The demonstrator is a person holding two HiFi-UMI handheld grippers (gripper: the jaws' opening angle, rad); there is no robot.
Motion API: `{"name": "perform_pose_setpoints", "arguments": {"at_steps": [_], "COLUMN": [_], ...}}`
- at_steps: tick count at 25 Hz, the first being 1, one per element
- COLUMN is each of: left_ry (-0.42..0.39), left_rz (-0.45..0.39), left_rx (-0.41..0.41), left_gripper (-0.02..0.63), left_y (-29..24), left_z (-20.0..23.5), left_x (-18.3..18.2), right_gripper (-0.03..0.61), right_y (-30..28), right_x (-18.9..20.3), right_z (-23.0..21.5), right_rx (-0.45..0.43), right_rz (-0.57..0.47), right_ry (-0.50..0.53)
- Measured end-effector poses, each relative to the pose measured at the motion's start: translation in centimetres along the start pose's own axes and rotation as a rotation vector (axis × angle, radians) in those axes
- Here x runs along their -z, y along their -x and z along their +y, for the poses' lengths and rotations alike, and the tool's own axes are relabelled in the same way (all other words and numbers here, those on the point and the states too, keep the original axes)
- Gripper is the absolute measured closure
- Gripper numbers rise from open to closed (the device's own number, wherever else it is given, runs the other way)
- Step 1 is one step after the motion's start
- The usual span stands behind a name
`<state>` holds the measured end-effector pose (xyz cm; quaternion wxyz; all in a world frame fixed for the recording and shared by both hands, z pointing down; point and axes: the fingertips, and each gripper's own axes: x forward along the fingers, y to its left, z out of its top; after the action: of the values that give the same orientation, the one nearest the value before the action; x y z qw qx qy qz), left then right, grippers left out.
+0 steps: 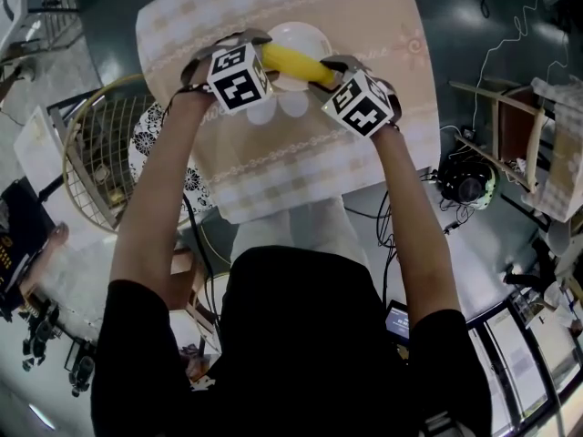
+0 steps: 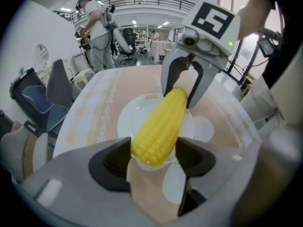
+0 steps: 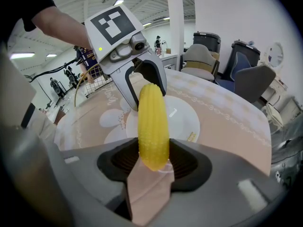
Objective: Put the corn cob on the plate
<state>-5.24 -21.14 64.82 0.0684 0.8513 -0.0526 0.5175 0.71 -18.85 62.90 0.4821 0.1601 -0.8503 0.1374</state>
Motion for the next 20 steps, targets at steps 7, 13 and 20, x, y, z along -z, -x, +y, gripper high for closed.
{"name": "perform_pose_setpoints", "arguments": {"at_steps": [7,13,20], "left_ry": [-0.013,0.014,0.044], "left_rz": [0.011,-0.012,-0.034], "left_rx": [-0.001,0.011,0.056], "left_gripper": [0.308,0.308,0.308], "left_y": [-0.46,-0.37,0.03], "left_z": [0.08,-0.01,-0.46], "left_x": [0.01,0.13,0.07], "right_gripper": [0.379,0.377,0.367], "right_y": [-0.40,-0.47,-0.23], "right_x": [0.45,0.41,0.24], "right_z": [0.03,-0.09,-0.38], "right_rx": [-0.002,0.003,0.023], "right_rz": [-0.002,-0.011,-0.044], "right_ry": [-0.018,-0.038,-0.069]}}
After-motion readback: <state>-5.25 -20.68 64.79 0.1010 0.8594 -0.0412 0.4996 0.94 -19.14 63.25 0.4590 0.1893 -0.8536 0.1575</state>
